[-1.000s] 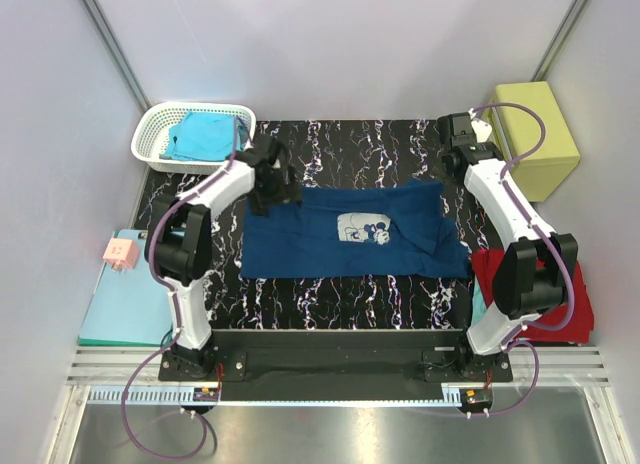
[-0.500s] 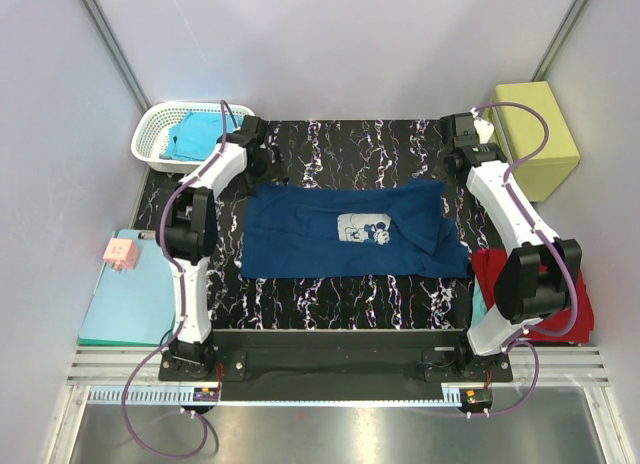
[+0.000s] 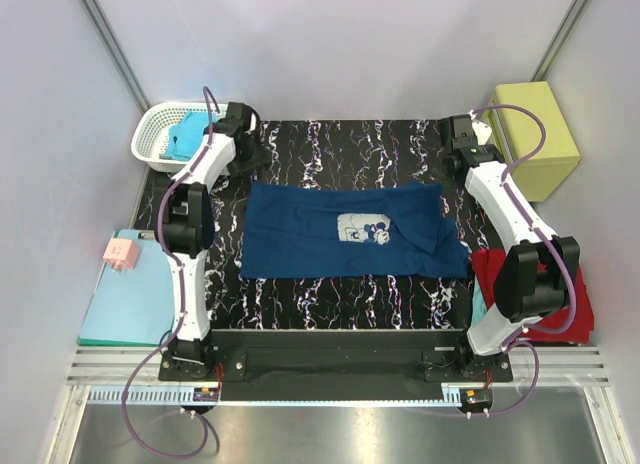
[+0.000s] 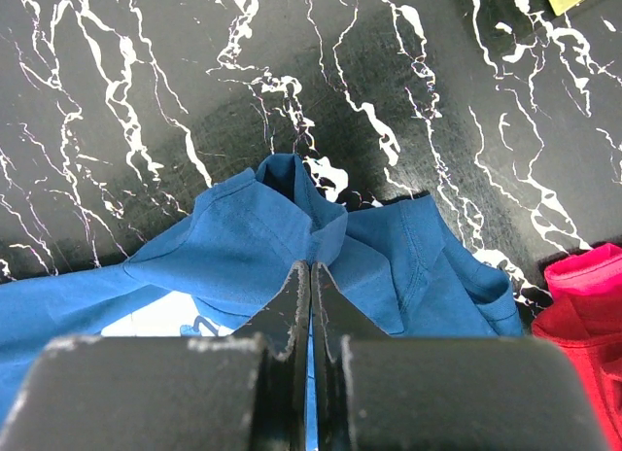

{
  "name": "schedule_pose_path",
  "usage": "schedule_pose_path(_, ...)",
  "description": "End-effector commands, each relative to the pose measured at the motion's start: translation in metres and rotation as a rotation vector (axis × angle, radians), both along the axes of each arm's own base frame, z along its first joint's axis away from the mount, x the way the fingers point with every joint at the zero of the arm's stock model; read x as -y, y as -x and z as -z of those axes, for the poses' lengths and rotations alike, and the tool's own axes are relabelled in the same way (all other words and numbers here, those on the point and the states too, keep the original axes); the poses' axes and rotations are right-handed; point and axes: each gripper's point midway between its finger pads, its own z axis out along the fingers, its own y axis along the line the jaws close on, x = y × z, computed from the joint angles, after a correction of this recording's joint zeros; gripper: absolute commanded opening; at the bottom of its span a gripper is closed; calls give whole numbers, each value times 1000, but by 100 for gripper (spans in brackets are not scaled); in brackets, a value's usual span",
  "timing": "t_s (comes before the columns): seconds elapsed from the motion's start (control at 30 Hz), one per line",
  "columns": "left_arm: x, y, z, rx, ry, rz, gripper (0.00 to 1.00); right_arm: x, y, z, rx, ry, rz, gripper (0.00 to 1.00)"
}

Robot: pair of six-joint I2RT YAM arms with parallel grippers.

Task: Fold and stack the t-shirts
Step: Grap the side of the flattened tshirt furthest away from the robot with both arms

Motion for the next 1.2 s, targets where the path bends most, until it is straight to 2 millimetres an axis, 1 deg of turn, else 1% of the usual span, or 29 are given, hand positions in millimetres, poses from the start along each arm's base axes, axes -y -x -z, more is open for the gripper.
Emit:
schedule_pose_path(0.0, -4, -9, 7, 3, -13, -7, 67, -4, -7, -3, 23, -3, -14, 0)
schedule_pose_path(0.03, -4, -8, 13, -9, -11, -8, 64, -3, -7, -2, 23, -2, -13, 0)
schedule_pose_path(0.13, -2, -5, 24, -34, -1, -7, 62, -4, -8, -1, 18, -2, -16, 0)
schedule_pose_path(0.23, -1, -2, 30, -50, 5, -4, 59, -4, -9, 0, 15, 0, -15, 0)
schedule_pose_path(0.27, -1, -2, 30, -50, 5, -4, 57, -4, -9, 1, 14, 1, -14, 0)
schedule_pose_path(0.47, -3, 3, 39, -73, -3, -12, 54, -4, -9, 3, 10, 3, -11, 0)
schedule_pose_path(0.57, -3, 7, 43, -86, -2, -12, 51, -4, -9, 4, 7, 5, -12, 0)
schedule_pose_path(0.6, -2, 8, 44, -90, -1, -13, 48, -4, -10, 4, 7, 5, -13, 0)
schedule_pose_path(0.67, -2, 10, 46, -96, 0, -16, 45, -4, -10, 4, 7, 4, -12, 0)
schedule_pose_path(0.73, -2, 11, 47, -101, 0, -15, 38, -3, -10, 5, 6, 5, -10, 0)
schedule_pose_path(0.8, -4, 14, 50, -110, -5, -19, 35, -3, -10, 5, 3, 6, -8, 0)
schedule_pose_path(0.83, -4, 13, 50, -108, -7, -18, 31, -4, -10, 5, 6, 5, -11, 0)
schedule_pose_path(1.03, -6, 12, 50, -107, -14, -19, 21, -3, -10, 5, 5, 7, -9, 0)
schedule_pose_path(1.07, -6, 11, 49, -102, -14, -19, 21, -3, -9, 6, 2, 7, -9, 0)
schedule_pose_path(1.1, -5, 11, 48, -103, -13, -19, 25, -3, -10, 5, 5, 7, -7, 0)
schedule_pose_path(1.13, -5, 11, 47, -98, -12, -19, 35, -4, -9, 5, 3, 7, -10, 0)
schedule_pose_path(1.17, -6, 10, 43, -92, -13, -23, 51, -3, -9, 5, 3, 8, -8, 0)
